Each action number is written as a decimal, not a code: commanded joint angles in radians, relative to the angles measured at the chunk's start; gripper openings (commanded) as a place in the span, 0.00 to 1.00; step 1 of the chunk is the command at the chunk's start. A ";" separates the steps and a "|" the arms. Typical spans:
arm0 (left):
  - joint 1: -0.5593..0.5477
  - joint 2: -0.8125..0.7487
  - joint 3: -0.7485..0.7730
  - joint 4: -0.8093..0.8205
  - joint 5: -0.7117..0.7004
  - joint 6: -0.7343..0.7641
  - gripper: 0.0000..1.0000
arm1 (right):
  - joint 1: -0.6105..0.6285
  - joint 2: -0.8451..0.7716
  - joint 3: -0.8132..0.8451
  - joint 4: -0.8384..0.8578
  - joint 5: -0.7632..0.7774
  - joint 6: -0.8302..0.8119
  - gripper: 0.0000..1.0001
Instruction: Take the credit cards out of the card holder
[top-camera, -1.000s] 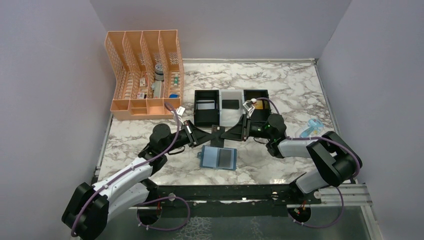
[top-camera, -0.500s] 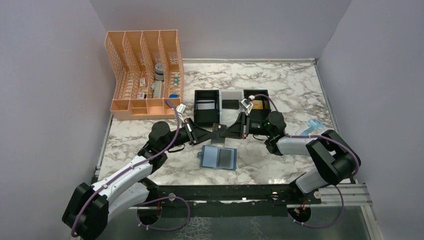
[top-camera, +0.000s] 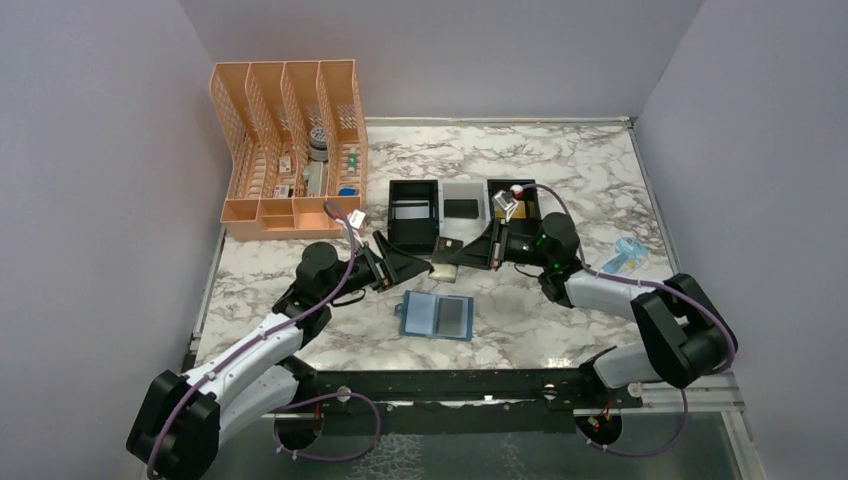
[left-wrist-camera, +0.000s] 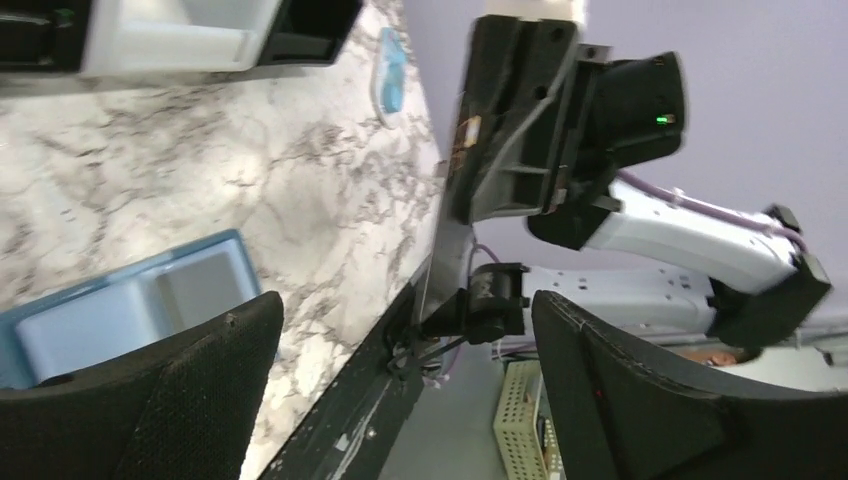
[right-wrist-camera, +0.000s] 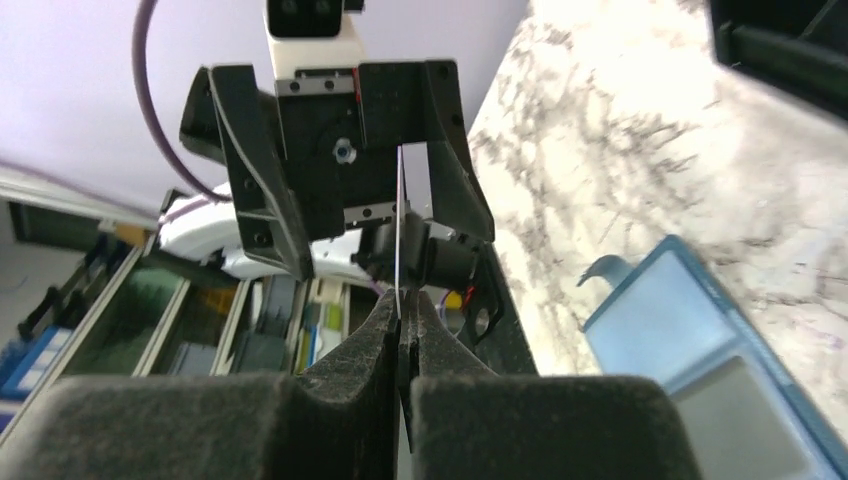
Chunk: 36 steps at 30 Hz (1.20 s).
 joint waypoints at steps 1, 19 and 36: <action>0.024 -0.015 0.045 -0.253 -0.087 0.132 0.99 | -0.033 -0.090 0.055 -0.309 0.096 -0.220 0.01; 0.028 0.048 0.558 -1.122 -0.684 0.704 0.99 | -0.039 -0.121 0.407 -0.966 0.664 -0.838 0.01; 0.037 0.043 0.448 -1.078 -0.845 0.713 0.99 | 0.019 0.016 0.505 -0.902 0.826 -1.101 0.01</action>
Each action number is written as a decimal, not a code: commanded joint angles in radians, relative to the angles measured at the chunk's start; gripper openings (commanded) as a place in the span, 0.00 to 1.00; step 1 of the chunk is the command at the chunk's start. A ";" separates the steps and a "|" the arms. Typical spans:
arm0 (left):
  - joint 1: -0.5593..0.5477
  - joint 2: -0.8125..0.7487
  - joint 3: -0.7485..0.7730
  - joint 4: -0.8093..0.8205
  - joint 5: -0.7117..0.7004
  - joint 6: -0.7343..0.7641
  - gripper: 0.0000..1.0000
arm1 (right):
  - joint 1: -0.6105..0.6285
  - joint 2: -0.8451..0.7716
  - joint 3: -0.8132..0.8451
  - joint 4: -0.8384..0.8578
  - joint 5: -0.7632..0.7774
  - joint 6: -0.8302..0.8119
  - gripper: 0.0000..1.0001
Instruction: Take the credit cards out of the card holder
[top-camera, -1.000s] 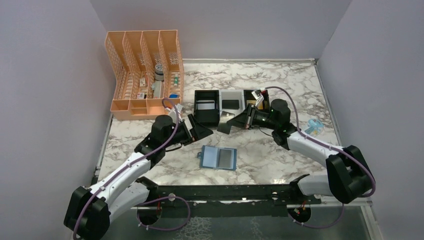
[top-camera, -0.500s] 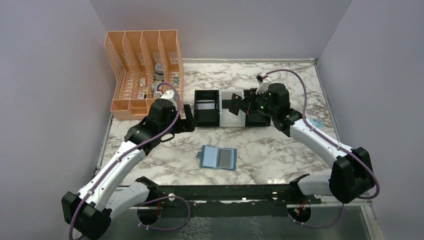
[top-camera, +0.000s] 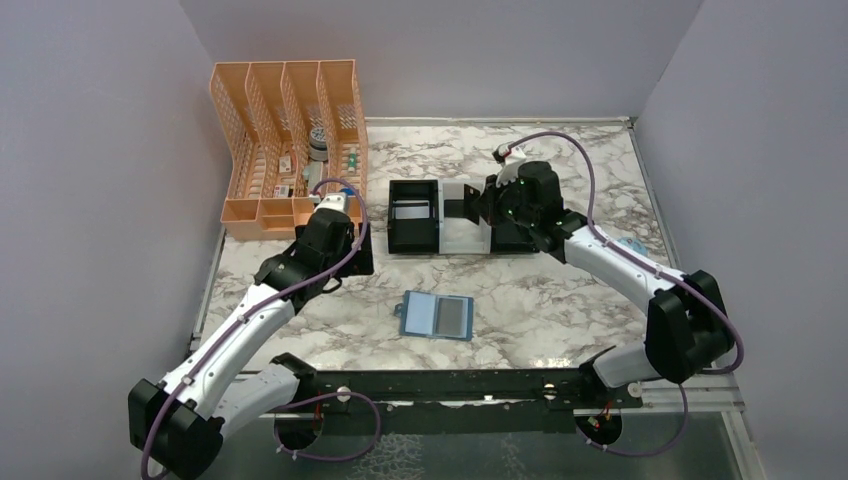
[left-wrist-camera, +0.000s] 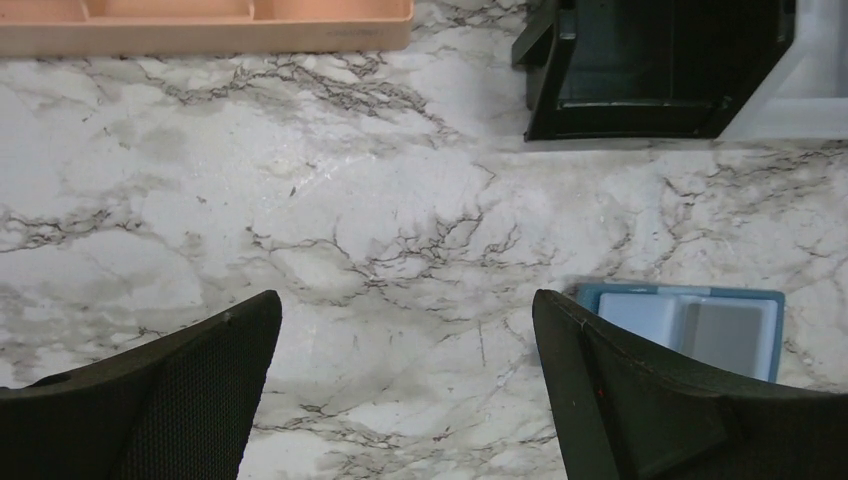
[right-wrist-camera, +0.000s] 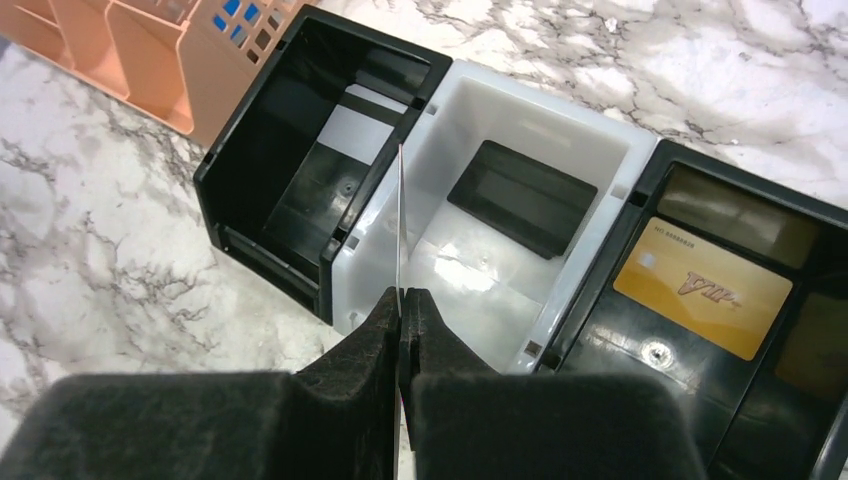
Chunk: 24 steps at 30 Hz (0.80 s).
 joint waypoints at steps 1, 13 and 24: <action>0.012 -0.004 -0.028 0.020 -0.059 -0.001 0.99 | 0.028 0.030 0.049 0.025 0.115 -0.130 0.01; 0.016 -0.083 -0.036 0.013 -0.143 -0.009 0.99 | 0.068 0.199 0.180 -0.030 0.229 -0.285 0.01; 0.016 -0.107 -0.035 0.012 -0.189 -0.008 0.99 | 0.141 0.395 0.318 -0.087 0.459 -0.542 0.01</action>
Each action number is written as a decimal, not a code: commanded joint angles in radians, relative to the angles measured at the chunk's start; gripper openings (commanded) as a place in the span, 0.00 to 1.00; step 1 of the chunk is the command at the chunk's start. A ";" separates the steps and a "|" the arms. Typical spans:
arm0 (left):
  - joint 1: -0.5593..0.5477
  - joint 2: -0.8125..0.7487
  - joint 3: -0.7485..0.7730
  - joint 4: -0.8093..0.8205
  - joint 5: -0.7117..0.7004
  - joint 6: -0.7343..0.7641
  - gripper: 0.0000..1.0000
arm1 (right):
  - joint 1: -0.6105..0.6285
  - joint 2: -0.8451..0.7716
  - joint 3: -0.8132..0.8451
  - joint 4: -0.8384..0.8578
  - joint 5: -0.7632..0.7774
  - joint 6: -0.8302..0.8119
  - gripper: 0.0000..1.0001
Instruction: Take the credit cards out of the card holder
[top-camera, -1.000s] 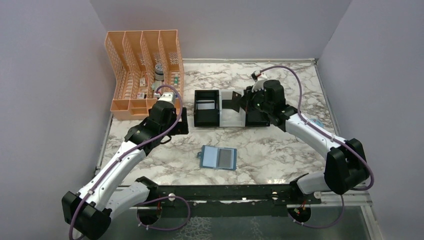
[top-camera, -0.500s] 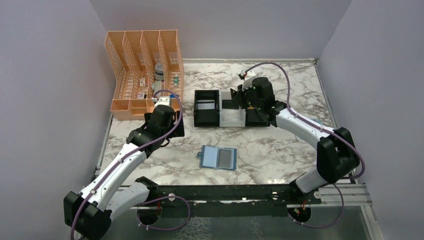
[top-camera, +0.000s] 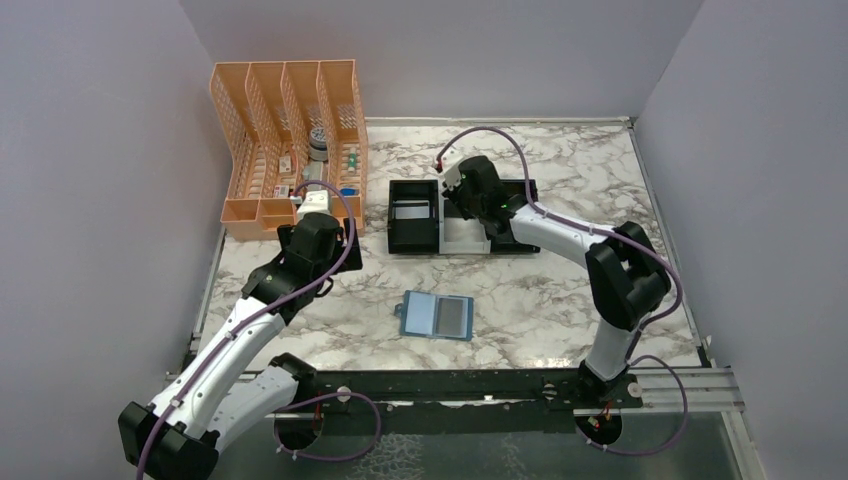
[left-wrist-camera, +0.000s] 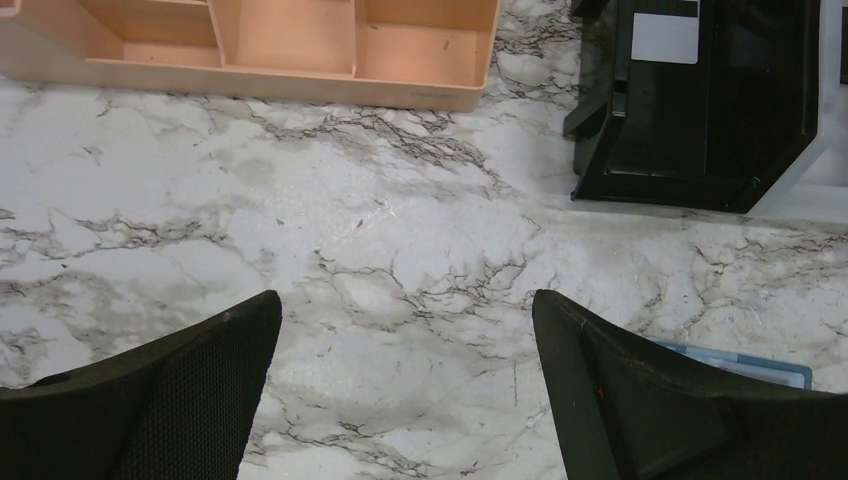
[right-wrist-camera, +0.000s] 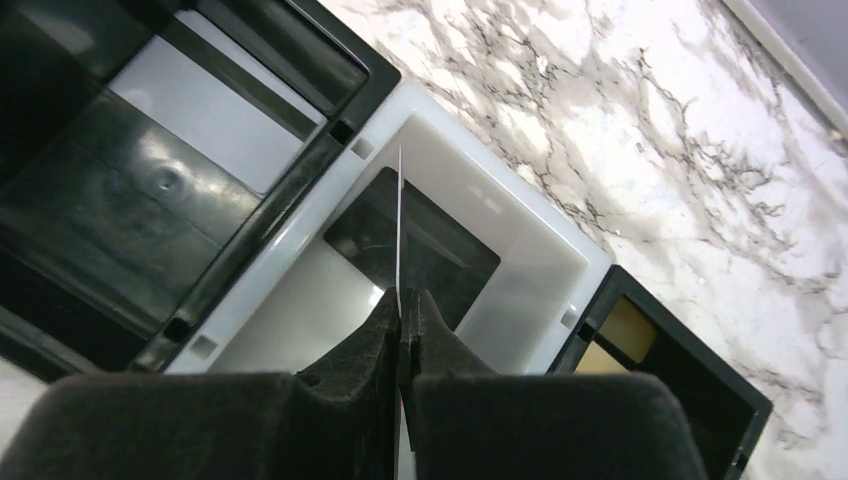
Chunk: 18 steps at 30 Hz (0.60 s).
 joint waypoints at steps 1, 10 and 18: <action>0.004 -0.013 -0.004 0.011 -0.047 -0.003 0.99 | 0.006 0.052 0.055 -0.013 0.147 -0.128 0.01; 0.007 0.002 0.003 0.012 -0.056 0.000 0.99 | 0.005 0.153 0.109 -0.003 0.138 -0.244 0.01; 0.011 -0.007 0.003 0.010 -0.051 0.001 0.99 | 0.005 0.253 0.189 -0.067 0.140 -0.327 0.01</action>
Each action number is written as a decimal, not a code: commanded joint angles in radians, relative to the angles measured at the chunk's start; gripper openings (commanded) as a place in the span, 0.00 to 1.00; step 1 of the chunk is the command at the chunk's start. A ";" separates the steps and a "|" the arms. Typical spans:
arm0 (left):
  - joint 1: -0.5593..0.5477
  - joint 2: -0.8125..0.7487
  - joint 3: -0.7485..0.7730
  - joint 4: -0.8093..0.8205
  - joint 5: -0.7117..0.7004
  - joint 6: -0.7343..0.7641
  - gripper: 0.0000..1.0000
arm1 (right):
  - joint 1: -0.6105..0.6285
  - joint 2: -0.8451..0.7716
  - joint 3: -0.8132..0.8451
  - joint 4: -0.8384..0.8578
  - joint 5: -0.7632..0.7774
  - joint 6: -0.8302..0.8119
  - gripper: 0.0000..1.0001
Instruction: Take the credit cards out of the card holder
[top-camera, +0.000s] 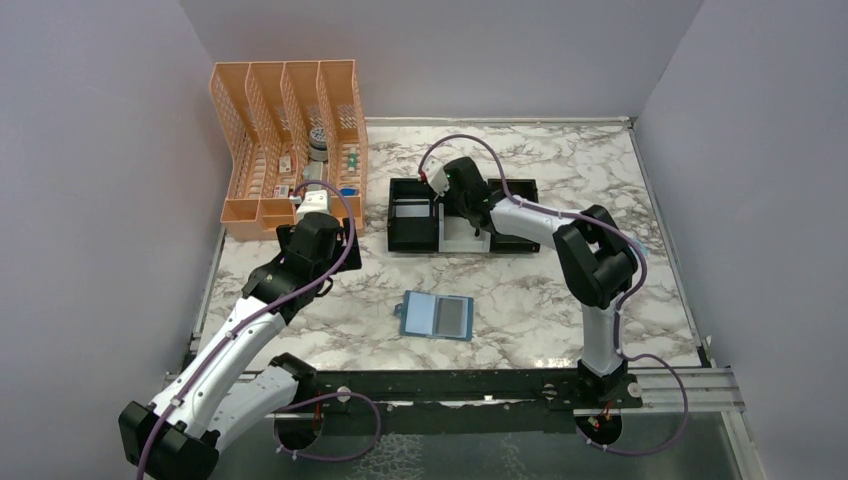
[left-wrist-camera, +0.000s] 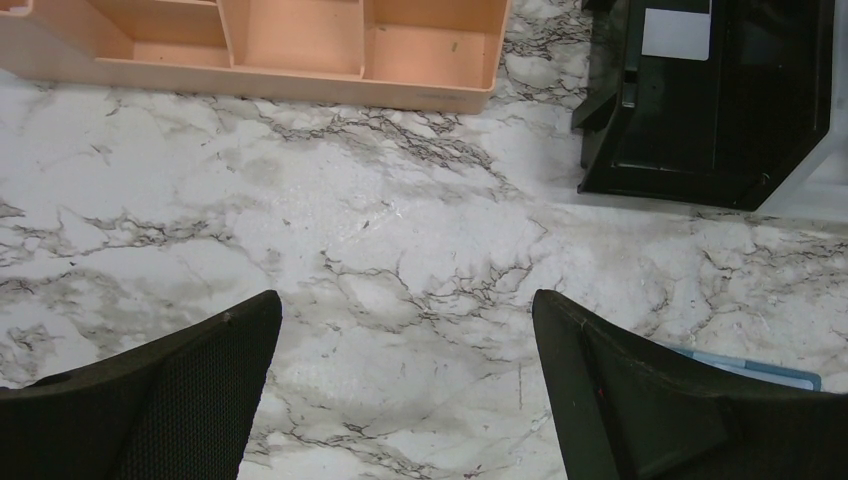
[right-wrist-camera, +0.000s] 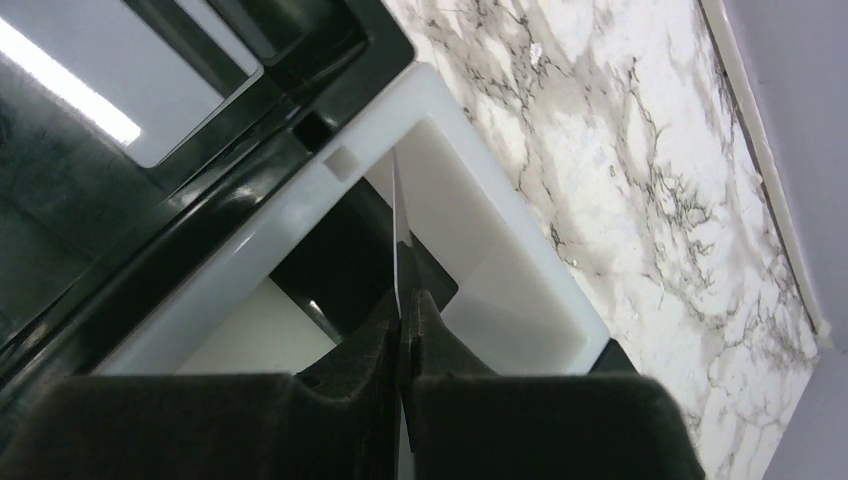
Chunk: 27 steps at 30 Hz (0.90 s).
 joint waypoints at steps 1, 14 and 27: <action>0.010 -0.011 0.003 0.009 -0.033 0.001 0.99 | 0.000 0.049 0.062 -0.043 0.012 -0.063 0.01; 0.018 0.000 0.006 0.011 -0.015 0.008 0.99 | -0.001 0.060 0.065 -0.172 -0.119 -0.039 0.10; 0.020 -0.012 0.004 0.012 -0.006 0.014 0.99 | -0.001 0.043 0.050 -0.152 -0.114 -0.066 0.19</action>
